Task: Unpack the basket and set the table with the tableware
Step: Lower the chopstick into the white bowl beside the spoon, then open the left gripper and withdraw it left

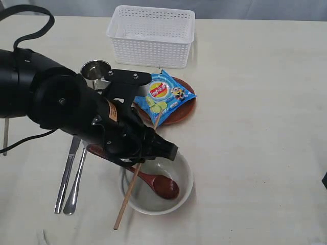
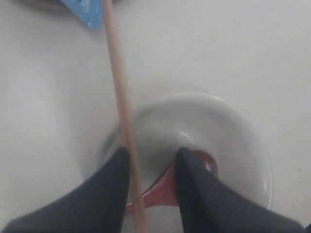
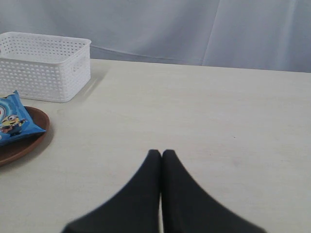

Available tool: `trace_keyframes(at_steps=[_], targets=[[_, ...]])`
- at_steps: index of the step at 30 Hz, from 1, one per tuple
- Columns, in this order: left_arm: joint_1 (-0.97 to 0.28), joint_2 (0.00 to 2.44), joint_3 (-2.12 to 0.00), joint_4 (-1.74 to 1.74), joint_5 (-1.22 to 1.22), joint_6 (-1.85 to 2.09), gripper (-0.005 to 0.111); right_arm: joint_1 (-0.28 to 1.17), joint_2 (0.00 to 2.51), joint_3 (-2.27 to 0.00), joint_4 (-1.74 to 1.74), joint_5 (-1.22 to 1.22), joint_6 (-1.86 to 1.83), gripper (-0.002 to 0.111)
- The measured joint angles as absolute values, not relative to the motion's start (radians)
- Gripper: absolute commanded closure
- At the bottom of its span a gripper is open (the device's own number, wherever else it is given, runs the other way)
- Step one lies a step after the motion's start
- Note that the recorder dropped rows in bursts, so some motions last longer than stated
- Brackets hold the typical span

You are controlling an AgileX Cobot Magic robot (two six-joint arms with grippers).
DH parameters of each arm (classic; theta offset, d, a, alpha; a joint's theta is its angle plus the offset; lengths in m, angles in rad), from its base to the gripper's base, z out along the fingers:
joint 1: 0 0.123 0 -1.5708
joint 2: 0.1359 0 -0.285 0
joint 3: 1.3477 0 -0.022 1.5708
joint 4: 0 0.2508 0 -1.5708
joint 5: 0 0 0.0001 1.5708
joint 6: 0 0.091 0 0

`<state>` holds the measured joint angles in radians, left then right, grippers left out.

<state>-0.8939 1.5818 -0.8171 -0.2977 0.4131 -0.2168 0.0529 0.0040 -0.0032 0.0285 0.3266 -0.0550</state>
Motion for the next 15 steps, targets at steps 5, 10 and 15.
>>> trace_keyframes(at_steps=[5, 10, 15], targets=[[-0.894, 1.582, -0.839, -0.298, 0.407, -0.209, 0.075, 0.053, 0.004, -0.003, 0.028, 0.327, -0.055, 0.109], [-0.880, 1.564, -0.930, -0.245, 0.520, -0.232, 0.075, 0.053, 0.004, -0.003, 0.028, 0.327, -0.055, 0.109], [-0.733, 1.485, -0.986, -0.056, 0.722, -0.362, 0.075, 0.053, 0.004, -0.003, 0.028, 0.327, -0.055, 0.109]])
